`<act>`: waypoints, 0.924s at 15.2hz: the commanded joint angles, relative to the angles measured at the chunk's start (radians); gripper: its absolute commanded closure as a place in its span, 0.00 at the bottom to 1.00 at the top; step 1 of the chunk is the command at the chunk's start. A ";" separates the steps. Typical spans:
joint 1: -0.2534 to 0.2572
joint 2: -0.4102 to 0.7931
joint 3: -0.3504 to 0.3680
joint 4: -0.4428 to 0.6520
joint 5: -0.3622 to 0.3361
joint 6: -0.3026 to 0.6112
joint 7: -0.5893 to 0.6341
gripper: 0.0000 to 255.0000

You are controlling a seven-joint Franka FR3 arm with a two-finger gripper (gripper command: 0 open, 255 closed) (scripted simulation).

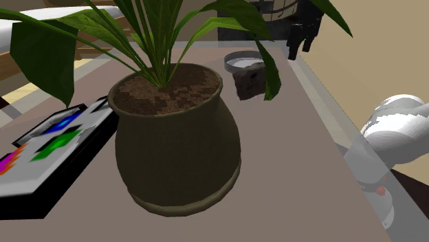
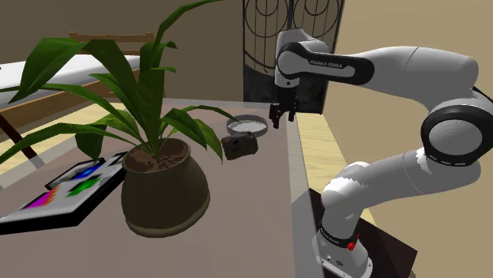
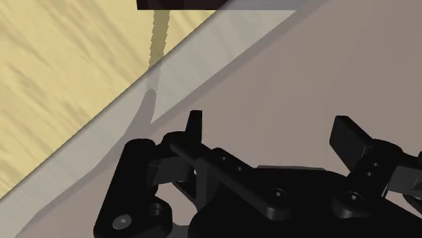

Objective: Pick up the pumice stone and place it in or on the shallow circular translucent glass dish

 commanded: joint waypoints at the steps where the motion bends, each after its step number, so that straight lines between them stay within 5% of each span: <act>1: 0.000 0.000 0.000 0.000 0.000 0.000 0.000 0.00; 14: 0.217 0.232 0.135 0.231 0.134 -0.026 -0.165 0.00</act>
